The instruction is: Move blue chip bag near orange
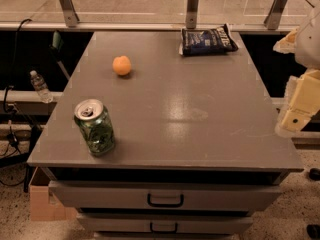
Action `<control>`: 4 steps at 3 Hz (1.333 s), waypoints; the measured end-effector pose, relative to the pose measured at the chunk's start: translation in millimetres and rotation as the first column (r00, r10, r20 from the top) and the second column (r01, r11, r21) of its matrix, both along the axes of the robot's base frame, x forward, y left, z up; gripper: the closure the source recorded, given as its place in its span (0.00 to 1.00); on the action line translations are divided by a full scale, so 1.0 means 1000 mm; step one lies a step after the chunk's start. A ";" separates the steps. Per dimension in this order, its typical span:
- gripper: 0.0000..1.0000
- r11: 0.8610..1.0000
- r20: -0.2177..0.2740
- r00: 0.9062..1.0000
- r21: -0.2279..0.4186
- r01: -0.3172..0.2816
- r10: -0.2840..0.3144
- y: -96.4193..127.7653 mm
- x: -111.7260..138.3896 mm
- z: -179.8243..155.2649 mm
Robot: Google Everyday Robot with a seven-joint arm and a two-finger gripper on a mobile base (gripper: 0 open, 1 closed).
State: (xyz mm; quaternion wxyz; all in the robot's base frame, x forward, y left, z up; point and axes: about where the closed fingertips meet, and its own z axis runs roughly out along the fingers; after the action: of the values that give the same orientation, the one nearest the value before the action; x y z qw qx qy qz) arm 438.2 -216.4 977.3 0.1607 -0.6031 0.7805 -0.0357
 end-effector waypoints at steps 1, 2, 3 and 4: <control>0.00 1.000 0.012 1.000 0.005 -0.007 0.007 0.005 0.001 0.002; 0.00 0.998 0.055 0.998 0.068 -0.015 0.012 0.016 0.037 -0.002; 0.00 0.987 0.146 0.989 0.154 -0.055 0.032 0.033 0.113 -0.002; 0.00 0.965 0.247 0.967 0.230 -0.123 0.064 0.051 0.191 0.000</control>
Offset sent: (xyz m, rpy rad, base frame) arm 0.1113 0.0358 -0.0105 0.1992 -0.1277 0.0258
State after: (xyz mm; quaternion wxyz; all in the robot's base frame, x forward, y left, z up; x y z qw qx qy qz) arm 629.5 -165.0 977.7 0.3273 -0.6067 0.7244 -0.0037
